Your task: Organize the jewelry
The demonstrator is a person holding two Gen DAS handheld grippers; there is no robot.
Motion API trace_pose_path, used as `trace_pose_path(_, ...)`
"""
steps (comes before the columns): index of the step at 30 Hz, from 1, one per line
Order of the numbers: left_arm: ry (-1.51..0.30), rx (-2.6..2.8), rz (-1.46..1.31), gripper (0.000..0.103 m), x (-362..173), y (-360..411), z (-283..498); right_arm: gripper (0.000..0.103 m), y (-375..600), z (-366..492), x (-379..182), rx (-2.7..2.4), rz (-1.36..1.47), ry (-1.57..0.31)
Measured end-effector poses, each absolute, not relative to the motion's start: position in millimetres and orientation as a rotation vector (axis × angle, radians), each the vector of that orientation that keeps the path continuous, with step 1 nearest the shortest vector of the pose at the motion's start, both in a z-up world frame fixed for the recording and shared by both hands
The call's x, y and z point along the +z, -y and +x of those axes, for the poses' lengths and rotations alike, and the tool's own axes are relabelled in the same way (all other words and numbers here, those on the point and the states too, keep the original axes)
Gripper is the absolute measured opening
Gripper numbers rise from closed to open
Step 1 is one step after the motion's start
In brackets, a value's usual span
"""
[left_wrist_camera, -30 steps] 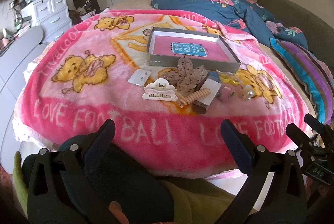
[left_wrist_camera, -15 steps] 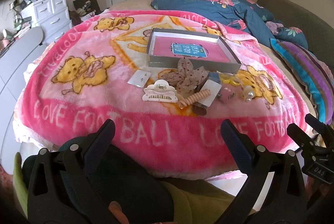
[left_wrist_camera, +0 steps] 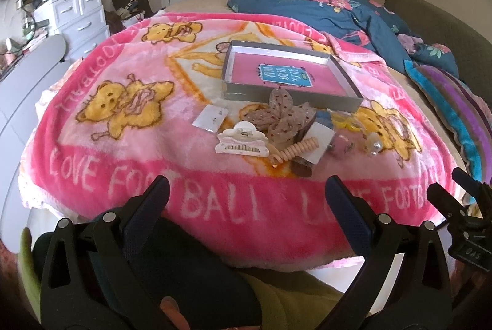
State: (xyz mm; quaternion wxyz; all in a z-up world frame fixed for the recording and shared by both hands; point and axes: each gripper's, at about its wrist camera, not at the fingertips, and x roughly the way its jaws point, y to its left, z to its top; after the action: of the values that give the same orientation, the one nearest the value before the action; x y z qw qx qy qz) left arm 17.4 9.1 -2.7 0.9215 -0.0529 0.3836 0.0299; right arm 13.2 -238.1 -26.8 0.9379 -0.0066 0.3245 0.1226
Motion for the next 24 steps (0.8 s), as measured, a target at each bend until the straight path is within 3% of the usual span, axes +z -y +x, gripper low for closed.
trace_pose_path(12, -0.838, 0.118, -0.142, 0.095, -12, -52, 69, 0.099, 259, 84, -46, 0.205, 0.019, -0.774)
trace_pose_path(24, -1.026, -0.042, -0.152, 0.095, -61, -67, 127, 0.099, 255, 146, -87, 0.202, 0.029, -0.880)
